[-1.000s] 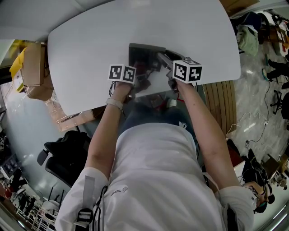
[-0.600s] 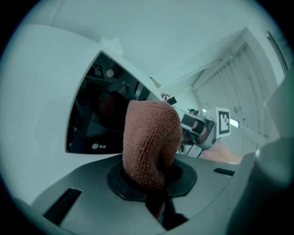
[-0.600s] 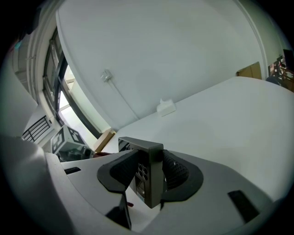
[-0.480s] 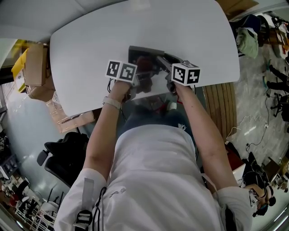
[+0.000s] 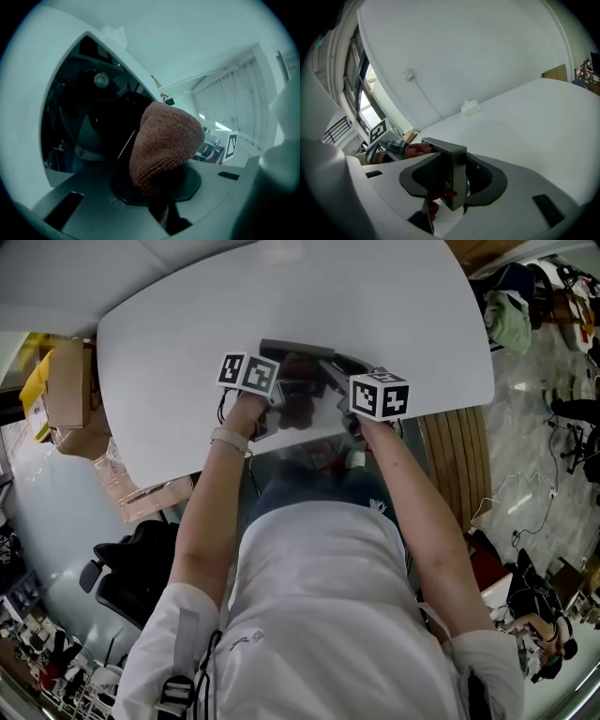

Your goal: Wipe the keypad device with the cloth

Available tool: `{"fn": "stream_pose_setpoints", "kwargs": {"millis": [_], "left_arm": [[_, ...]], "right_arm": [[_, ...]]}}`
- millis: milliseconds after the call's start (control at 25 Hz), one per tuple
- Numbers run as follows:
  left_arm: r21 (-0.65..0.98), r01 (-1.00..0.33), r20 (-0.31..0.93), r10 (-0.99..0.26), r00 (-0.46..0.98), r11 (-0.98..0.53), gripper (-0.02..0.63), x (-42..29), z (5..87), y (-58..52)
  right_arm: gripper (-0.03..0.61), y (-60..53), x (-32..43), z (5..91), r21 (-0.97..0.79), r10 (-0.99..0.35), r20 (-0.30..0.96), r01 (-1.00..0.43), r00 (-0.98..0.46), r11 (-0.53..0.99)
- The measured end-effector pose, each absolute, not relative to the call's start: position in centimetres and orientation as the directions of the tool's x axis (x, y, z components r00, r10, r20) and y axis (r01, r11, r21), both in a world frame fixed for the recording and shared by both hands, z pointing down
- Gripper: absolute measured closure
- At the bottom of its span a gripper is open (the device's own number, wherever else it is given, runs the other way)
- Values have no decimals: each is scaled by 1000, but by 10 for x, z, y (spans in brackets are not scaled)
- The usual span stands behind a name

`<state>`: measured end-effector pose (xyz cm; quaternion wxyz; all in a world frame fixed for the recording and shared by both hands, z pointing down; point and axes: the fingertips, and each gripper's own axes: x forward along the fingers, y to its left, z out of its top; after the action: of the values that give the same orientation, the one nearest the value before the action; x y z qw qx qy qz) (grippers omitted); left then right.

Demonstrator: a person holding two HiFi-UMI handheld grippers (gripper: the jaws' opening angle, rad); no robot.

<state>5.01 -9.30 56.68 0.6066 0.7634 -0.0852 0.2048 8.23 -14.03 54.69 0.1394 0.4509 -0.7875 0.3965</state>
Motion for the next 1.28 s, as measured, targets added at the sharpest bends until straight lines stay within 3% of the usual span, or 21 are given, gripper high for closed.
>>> {"fn": "stream_pose_setpoints", "kwargs": {"millis": [280,1280], "left_arm": [[919,-355,379,137,915,-172,566,48,578,-85],[842,-530,535,25,845,-95,566,-6,628,-59]], "right_arm": [[408,-142,82,547,-495,-600,583,-825,-549,274],[424,-118,73,547,-546,-603,585,-813,-542,201]]}}
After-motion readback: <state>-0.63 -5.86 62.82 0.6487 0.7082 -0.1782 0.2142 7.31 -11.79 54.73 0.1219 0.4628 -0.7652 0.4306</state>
